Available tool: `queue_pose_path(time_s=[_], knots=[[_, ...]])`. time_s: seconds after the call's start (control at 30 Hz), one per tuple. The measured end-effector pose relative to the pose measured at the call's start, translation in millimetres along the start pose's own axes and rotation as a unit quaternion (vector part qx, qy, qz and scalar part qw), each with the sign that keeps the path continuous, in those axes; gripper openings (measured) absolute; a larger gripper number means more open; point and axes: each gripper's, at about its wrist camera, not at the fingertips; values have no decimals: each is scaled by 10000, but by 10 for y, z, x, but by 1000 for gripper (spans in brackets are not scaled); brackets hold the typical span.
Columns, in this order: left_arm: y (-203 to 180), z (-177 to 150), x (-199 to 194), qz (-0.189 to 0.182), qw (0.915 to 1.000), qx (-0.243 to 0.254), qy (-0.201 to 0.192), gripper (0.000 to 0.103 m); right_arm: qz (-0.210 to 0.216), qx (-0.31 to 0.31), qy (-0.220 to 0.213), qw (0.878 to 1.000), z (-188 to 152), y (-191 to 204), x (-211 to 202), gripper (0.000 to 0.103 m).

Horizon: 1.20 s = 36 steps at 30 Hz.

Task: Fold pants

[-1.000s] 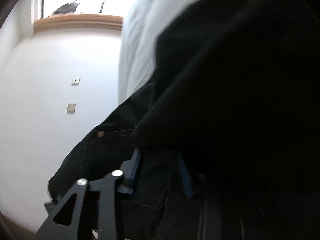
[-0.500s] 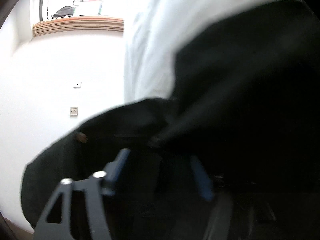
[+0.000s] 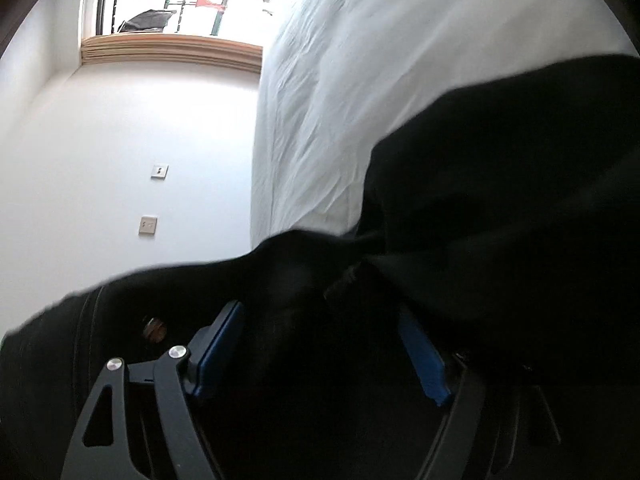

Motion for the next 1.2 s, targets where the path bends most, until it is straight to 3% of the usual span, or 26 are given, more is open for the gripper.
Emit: queue_pose_path(time_s=[0.1, 0.17, 0.23, 0.27, 0.4, 0.47, 0.53, 0.6, 0.67, 0.73, 0.8, 0.9, 1.07, 1.2], knots=[[64, 34, -52, -22, 9999, -132, -95, 12, 166, 436, 323, 9984, 2, -170, -71, 79], [136, 59, -139, -12, 9998, -131, -153, 12, 254, 565, 222, 9978, -138, -311, -151, 69], [113, 82, -115, -24, 9998, -157, -151, 12, 259, 602, 138, 9978, -261, -441, -185, 49], [89, 83, -109, -22, 9998, -152, -131, 12, 257, 662, 136, 9974, -290, -475, -196, 47], [5, 55, -65, -36, 10000, -14, -20, 12, 558, 744, 173, 9955, -469, -488, -304, 65], [-20, 38, -15, -52, 10000, -9, 33, 12, 582, 653, 126, 9961, -615, -563, -410, 62], [-41, 25, 46, -58, 9999, 31, 102, 12, 621, 643, 91, 9960, -774, -706, -498, 37], [-69, -15, 124, -60, 9996, 115, 231, 12, 538, 653, 170, 9963, -853, -760, -599, 31], [-102, -85, 215, -75, 9991, 211, 364, 12, 647, 715, -75, 9953, -862, -773, -871, 51], [-106, -173, 327, -96, 9984, 225, 518, 12, 975, 746, -537, 9910, -787, -762, -1169, 93], [-113, -255, 435, -79, 9974, 289, 658, 12, 1119, 597, -977, 9871, -651, -707, -1434, 103], [-150, -387, 616, -19, 9948, 495, 893, 12, 1319, 421, -818, 9870, -430, -594, -1539, 103], [-183, -578, 842, 64, 9902, 722, 1190, 12, 1232, -326, -272, 9915, -302, -219, -1336, 103], [-233, -767, 1015, 214, 9836, 1076, 1430, 12, 1021, -523, -18, 9934, -223, -150, -1168, 103]])
Point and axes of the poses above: each gripper's, at about its wrist camera, not at the fingertips, and x roughly the way its jaws point, y to its left, z to its top, and after that the axes turned 4 degrees about -y, right-handed
